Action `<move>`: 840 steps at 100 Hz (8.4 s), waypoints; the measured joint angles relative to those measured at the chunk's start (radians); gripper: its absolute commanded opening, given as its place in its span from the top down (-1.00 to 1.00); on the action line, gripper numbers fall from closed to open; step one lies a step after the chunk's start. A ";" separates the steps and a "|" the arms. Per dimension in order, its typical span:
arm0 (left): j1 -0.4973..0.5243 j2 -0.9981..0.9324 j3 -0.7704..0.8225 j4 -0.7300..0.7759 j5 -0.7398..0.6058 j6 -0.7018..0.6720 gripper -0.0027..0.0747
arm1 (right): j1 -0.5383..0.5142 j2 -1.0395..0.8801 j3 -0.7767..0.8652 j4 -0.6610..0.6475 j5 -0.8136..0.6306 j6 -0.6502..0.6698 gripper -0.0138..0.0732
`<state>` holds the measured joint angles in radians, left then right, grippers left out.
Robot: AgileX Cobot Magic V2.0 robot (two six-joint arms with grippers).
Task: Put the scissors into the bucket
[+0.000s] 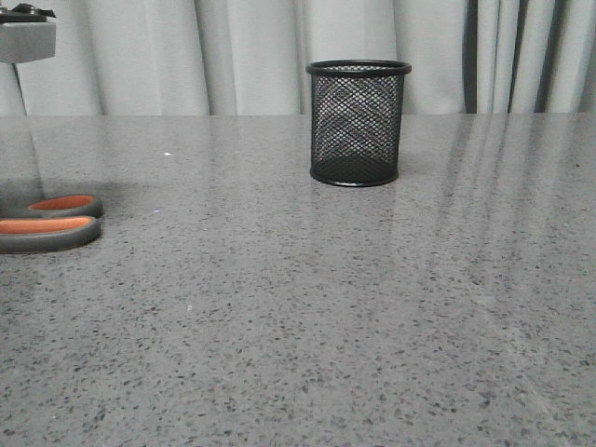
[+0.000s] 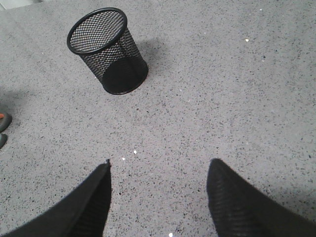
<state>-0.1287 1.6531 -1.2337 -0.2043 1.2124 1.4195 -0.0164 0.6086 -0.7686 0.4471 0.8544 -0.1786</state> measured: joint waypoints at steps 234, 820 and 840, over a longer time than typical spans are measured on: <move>-0.706 -0.230 -0.551 0.192 -0.046 -0.493 0.99 | 0.186 0.526 -0.395 0.883 0.172 -0.546 -0.15; -0.119 -1.356 1.026 -0.180 -1.275 -0.938 0.99 | 0.212 -0.354 0.558 -0.026 -0.733 -0.089 0.83; -0.119 -1.357 1.032 -0.180 -1.278 -0.938 0.99 | 0.212 -0.354 0.558 -0.026 -0.733 -0.089 0.83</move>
<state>-0.2477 0.2957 -0.2014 -0.3844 -0.0653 0.4816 0.1958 0.2543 -0.2104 0.4216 0.1219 -0.2673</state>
